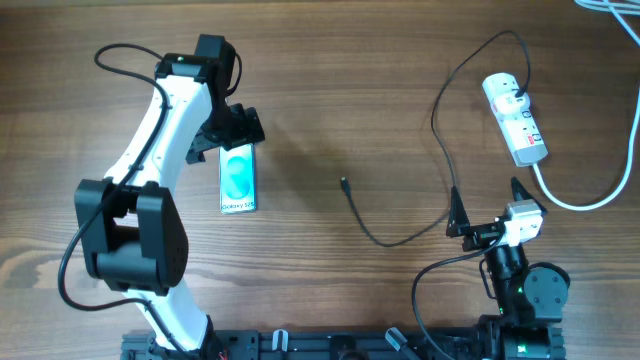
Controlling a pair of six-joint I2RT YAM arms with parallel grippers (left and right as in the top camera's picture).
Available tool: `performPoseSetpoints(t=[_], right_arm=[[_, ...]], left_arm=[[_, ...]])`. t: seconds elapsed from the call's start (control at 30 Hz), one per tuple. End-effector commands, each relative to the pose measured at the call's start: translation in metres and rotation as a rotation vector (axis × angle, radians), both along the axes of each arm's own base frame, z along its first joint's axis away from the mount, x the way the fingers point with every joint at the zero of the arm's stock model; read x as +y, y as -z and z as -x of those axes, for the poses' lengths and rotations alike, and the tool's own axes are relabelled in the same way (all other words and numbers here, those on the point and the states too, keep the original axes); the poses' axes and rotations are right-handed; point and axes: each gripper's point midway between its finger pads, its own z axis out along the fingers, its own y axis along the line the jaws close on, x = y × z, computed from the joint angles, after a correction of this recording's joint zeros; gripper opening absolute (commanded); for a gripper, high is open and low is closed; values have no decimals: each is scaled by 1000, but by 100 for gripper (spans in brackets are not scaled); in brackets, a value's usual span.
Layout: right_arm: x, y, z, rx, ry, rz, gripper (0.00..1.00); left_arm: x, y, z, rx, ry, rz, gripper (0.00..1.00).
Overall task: Plug charger to phone and switch on socket
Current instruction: 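Grasp the phone's bottom edge with the left gripper and lift it upright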
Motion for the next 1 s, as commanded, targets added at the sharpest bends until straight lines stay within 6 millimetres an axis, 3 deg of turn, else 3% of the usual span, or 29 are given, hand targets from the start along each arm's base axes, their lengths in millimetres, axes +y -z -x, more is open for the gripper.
performPoseSetpoints(t=[0.0,0.1,0.23,0.4,0.53,0.67,0.87,0.97], right_arm=[[-1,-2,0,-8,7,-7,100],[-1,-2,0,-8,7,-7,100],[-1,-2,0,-8,6,-7,100],[-1,-2,0,-8,7,-7,100],[-1,-2,0,-9,7,-7,100],[-1,-2,0,-8,6,-7,100],[-1,-2,0,-8,7,-7,100],[-1,-2,0,-8,6,-7,100]], left_arm=[[4,28,9,72,30,-23,100],[4,54,16,74,55,-19,100],[-16,78,20,52,194,108,100],[-14,110,33,39,198,104,100],[-16,112,40,59,180,124,100],[-18,111,49,100,8,132,100],[-33,111,53,105,47,112,99],[-30,112,56,113,-53,69,95]])
